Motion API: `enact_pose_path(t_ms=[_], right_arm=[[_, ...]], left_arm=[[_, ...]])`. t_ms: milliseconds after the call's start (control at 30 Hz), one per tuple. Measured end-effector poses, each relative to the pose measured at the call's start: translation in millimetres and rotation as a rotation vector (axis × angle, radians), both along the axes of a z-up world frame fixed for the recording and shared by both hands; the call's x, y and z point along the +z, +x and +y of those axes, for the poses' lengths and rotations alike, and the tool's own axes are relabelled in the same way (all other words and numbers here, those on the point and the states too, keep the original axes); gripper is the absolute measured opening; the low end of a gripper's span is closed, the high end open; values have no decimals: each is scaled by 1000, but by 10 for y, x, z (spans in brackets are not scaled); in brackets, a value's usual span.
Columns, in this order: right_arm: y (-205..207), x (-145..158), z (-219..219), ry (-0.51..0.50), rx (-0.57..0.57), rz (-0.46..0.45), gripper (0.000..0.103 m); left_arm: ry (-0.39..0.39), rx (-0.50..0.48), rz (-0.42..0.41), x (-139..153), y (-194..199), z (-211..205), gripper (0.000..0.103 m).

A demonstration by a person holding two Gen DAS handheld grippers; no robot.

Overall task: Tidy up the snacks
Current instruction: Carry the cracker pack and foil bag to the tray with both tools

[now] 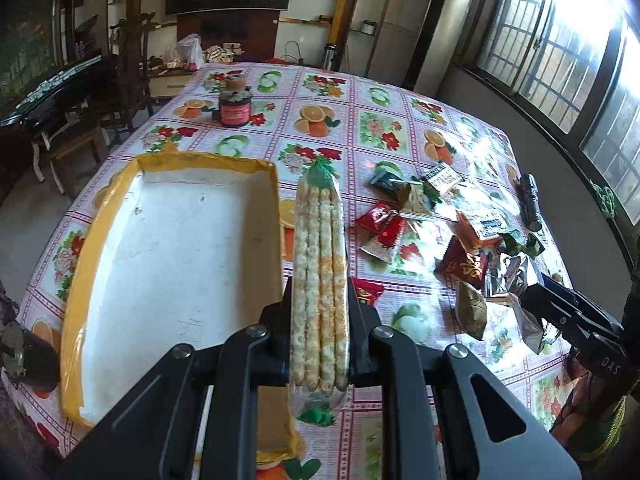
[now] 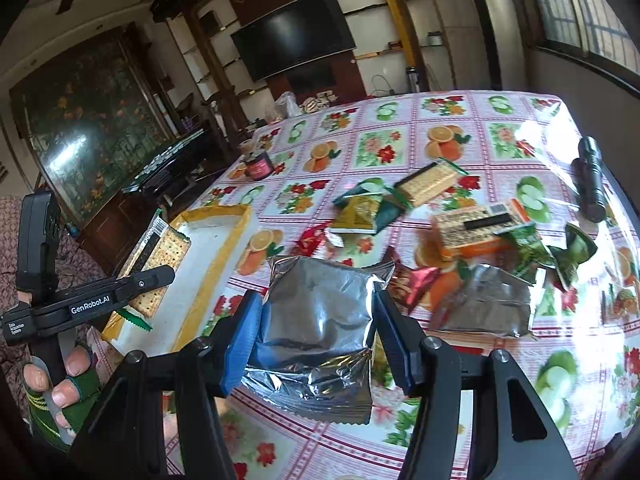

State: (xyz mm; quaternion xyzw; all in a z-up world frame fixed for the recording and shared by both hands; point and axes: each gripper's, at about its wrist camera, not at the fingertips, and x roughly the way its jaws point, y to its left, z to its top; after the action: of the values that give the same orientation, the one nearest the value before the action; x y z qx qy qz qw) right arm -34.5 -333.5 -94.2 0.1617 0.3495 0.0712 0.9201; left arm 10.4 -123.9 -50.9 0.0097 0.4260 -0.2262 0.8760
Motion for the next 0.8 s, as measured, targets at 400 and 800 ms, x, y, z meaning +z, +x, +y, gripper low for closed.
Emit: enact_pose_path(t_ms=[400, 800], right_arm=[[215, -12, 533, 37, 111, -1, 58], [421, 0, 973, 80, 205, -14, 58]], left_arm=[[41, 116, -30, -7, 66, 574, 20], [45, 169, -12, -85, 108, 898, 21]])
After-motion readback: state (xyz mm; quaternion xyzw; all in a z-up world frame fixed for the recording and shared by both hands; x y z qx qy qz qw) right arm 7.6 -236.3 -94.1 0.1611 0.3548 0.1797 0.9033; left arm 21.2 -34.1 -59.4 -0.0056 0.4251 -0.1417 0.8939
